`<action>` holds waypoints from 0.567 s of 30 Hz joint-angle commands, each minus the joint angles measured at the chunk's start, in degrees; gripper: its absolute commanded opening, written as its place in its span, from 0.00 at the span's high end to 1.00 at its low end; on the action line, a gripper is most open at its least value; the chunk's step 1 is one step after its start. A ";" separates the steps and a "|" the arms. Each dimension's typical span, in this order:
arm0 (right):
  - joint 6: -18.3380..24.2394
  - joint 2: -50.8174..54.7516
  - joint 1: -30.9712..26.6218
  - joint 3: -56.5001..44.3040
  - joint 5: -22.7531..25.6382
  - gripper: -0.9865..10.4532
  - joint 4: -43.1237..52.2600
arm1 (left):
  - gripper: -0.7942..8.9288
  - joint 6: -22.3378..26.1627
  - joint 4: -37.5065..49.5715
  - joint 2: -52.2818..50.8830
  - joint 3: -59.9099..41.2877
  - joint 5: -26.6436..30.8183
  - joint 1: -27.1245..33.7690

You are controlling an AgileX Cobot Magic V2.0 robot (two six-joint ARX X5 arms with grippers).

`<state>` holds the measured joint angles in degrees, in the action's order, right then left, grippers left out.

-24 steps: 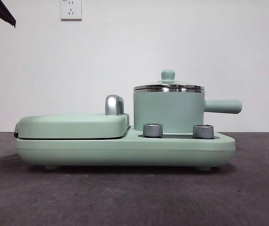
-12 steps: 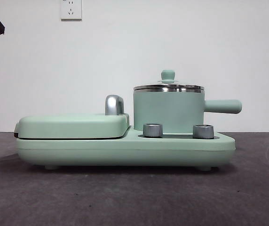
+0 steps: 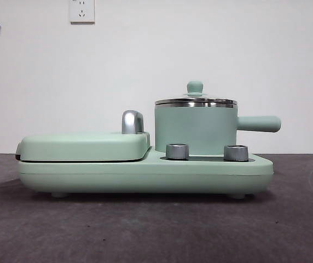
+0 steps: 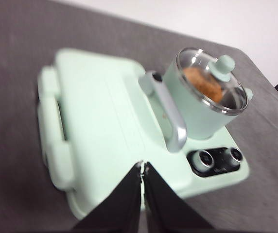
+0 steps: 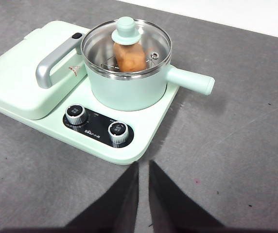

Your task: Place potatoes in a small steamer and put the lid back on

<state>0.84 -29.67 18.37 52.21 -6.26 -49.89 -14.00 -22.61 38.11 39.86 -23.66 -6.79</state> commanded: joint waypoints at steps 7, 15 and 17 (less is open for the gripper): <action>-0.22 -0.09 0.24 0.31 -0.09 0.89 0.66 | 0.91 8.17 13.33 -24.20 -24.87 16.17 5.77; -0.22 -0.09 0.24 0.31 -0.07 0.89 0.66 | 0.91 9.07 13.40 -36.74 -38.05 22.21 7.54; -0.22 -0.09 0.24 0.31 -0.09 0.89 0.63 | 0.91 9.29 12.79 -38.01 -39.15 22.21 7.52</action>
<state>0.82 -29.65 18.37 52.21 -6.26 -49.89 -5.61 -10.17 0.45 1.85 -1.45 0.62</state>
